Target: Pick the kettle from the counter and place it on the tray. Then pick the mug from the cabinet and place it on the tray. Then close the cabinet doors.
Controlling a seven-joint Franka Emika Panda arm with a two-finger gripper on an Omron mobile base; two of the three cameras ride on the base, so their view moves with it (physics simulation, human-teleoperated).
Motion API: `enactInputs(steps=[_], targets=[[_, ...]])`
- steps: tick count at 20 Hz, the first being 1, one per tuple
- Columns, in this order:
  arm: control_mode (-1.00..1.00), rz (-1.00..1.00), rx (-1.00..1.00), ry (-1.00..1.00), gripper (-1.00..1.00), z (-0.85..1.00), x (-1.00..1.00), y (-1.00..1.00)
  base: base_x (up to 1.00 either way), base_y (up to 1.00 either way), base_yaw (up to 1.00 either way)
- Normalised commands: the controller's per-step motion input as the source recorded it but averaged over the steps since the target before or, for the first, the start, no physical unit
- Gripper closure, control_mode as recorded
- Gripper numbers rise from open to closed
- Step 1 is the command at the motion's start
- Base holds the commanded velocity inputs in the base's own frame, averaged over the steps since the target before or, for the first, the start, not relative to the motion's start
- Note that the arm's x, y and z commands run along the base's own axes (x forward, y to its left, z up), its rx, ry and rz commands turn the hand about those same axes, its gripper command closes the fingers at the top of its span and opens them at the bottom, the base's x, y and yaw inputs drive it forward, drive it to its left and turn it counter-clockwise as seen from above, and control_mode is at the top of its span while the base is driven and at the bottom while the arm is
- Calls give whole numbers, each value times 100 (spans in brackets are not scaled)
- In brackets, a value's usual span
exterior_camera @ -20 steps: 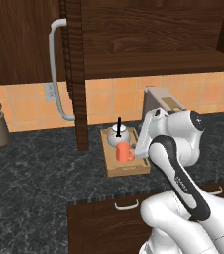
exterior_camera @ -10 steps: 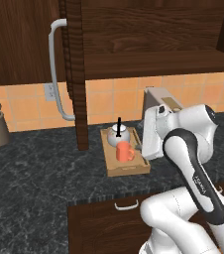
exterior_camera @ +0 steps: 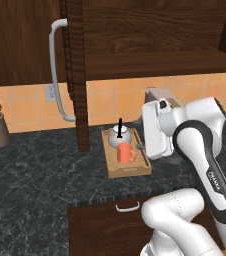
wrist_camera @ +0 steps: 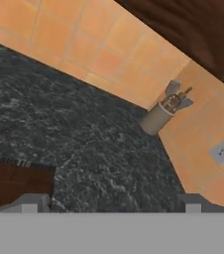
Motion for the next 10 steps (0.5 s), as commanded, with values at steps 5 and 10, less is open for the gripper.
enactInputs(steps=[5, 10], targets=[[-100, 9, 0, -6, -100, 23, -17, 39, 0, 0, 0], [-100, 5, 0, -7, -100, 24, -20, 40, 0, 0, 0]])
